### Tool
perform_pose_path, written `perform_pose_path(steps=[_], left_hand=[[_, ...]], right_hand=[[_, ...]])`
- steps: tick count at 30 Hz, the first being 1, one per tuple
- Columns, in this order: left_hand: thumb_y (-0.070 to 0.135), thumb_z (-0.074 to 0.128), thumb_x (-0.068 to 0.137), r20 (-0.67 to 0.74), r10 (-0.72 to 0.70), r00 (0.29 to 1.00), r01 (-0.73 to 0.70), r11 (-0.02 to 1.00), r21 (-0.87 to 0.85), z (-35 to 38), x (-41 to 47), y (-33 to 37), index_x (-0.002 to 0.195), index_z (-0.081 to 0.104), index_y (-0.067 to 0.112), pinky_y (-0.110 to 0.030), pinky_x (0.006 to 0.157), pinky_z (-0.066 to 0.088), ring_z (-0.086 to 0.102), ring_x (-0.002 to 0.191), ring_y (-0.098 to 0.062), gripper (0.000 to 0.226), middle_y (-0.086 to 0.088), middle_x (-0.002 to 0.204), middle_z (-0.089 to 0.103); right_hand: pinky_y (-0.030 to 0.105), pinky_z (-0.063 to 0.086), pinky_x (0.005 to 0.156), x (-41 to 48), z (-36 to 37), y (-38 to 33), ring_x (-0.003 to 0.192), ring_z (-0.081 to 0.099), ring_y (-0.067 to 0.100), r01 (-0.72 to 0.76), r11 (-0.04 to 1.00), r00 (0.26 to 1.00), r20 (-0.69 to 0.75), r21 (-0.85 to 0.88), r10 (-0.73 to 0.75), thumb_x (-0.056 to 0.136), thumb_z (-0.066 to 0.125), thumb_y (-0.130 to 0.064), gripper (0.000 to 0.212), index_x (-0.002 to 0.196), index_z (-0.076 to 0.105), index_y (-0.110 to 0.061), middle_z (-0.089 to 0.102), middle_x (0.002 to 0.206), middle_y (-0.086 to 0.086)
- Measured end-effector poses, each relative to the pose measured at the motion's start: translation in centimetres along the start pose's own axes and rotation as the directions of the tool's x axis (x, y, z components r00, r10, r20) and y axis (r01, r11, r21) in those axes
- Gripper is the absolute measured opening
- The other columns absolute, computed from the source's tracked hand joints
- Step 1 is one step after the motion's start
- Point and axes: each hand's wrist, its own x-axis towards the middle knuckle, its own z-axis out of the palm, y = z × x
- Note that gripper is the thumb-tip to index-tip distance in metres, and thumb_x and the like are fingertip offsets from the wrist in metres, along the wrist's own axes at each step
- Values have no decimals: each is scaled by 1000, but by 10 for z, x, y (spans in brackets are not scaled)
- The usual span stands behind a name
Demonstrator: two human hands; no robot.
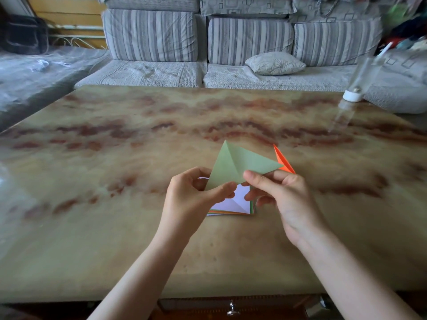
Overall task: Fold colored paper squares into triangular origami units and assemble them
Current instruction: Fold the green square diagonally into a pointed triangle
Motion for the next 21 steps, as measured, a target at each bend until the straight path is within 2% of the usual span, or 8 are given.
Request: perform_pose_path(steps=[3,7,13,18,21], left_hand=[[11,80,71,0,-25,1000,25,999,-44,-1,0,0,82,69,7,-13,62,51,65,58,-6,16,-1,65,73],[4,78,71,-36,-54,998,49,991,-121,-7,2,-4,79,65,10,-17,64,55,66,57,-8,16,-2,60,70],[2,76,72,-13,-64,998,61,983,-172,-12,2,-6,87,65,9,-19,68,57,66,60,-10,20,-3,65,72],[2,76,73,-19,-53,998,52,998,-41,-16,4,-11,83,66,12,-23,71,55,66,61,-9,18,-2,64,73],[1,74,74,-37,-49,998,51,998,42,-25,9,-17,84,69,13,-29,76,54,66,63,-10,16,-2,66,73]], right_hand=[[17,44,46,-1,-1,-3,55,69,19,-11,1000,1000,6,23,11,75,72,-12,16,82,67,2,72,69,5],[17,42,43,2,-4,-6,55,70,22,-6,999,999,-35,49,8,80,69,-10,13,85,67,1,73,71,8],[18,42,42,4,-9,-5,56,70,23,7,998,998,-59,56,-4,81,68,-10,14,88,67,2,74,75,10],[17,41,42,8,-12,-3,47,65,18,16,998,997,-81,63,-11,83,66,-10,4,82,67,-6,73,71,7],[17,41,42,13,-24,-7,42,61,15,42,997,993,-116,59,-35,85,65,-9,6,79,64,-8,72,67,6]])
